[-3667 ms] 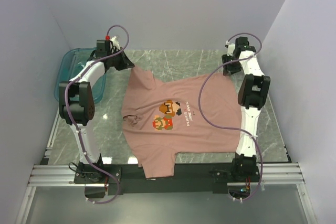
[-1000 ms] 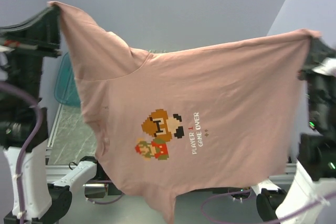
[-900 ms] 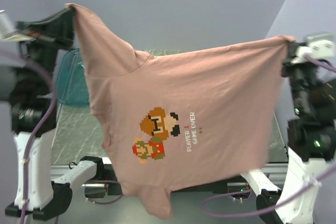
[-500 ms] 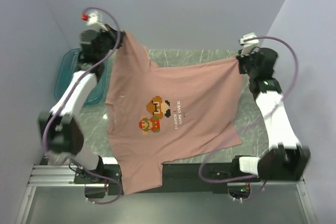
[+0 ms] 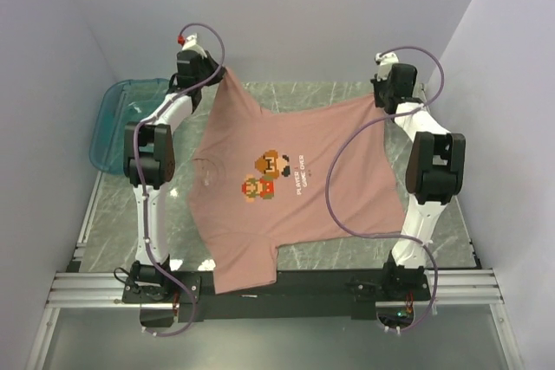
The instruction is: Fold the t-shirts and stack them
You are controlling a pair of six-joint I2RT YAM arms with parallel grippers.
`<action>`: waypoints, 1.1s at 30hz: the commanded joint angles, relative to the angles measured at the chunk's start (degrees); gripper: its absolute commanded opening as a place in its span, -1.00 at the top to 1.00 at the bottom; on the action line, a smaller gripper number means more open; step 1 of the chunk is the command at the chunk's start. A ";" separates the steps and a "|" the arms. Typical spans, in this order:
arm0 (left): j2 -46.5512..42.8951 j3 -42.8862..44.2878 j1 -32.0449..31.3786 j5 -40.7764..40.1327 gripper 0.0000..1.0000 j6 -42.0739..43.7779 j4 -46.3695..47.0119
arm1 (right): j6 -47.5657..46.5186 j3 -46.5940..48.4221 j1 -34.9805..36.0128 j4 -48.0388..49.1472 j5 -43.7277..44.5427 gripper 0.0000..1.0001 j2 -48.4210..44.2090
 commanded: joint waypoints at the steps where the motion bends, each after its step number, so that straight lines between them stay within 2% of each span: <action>1: -2.23 5.42 0.83 -1.01 0.99 -1.03 4.94 | 2.42 6.27 -0.93 5.70 3.32 1.00 -0.08; 6: -6.35 -0.11 2.15 1.10 0.99 -0.77 8.11 | 3.56 6.19 -1.72 5.17 1.04 1.00 -0.78; 16: -11.80 -7.58 3.03 9.09 0.99 0.11 10.13 | 4.44 -1.62 -2.25 5.43 -3.71 1.00 -6.22; 21: -17.33 -14.61 3.12 13.83 0.99 0.02 11.98 | 4.62 -5.32 -3.04 5.70 -5.38 1.00 -9.39; 28: -24.90 -27.61 3.12 16.39 0.99 1.51 13.56 | 5.67 -8.66 -4.36 5.44 -6.78 1.00 -10.89; 33: -29.81 -33.42 3.12 16.83 0.99 1.96 14.70 | 5.32 -9.63 -5.06 5.26 -6.26 1.00 -11.15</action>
